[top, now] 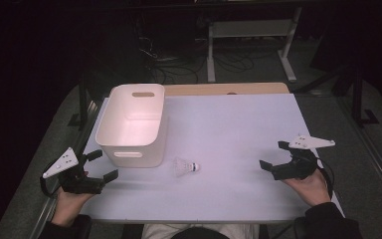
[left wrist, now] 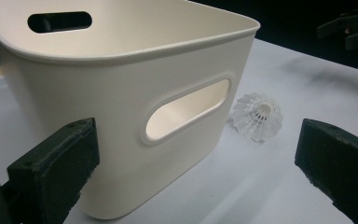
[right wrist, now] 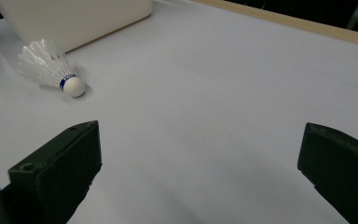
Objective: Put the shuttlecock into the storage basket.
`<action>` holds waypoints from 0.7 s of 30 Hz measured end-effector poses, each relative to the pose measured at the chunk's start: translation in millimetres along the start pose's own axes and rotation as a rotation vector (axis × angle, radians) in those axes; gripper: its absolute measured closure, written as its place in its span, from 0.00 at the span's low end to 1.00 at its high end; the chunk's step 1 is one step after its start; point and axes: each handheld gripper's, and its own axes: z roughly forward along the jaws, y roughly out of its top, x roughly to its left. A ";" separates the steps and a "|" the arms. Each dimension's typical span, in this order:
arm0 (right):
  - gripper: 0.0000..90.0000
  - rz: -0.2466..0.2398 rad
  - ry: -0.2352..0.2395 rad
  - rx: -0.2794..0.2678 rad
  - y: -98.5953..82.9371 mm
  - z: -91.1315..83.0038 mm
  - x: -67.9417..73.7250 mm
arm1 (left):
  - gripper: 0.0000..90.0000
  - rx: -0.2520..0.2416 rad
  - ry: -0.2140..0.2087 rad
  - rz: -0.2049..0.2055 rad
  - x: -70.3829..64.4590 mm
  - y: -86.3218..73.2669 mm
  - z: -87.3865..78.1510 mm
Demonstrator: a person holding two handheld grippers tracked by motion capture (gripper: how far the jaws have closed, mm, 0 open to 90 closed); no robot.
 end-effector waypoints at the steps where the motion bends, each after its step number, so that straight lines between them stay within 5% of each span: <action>1: 0.00 -0.005 0.004 -0.003 1.3 -0.3 0.1 | 0.00 0.000 0.000 0.001 0.1 0.0 0.0; 21: 0.00 -0.044 0.065 0.051 20.5 4.4 3.5 | 0.00 0.004 0.002 0.002 0.0 -0.1 0.0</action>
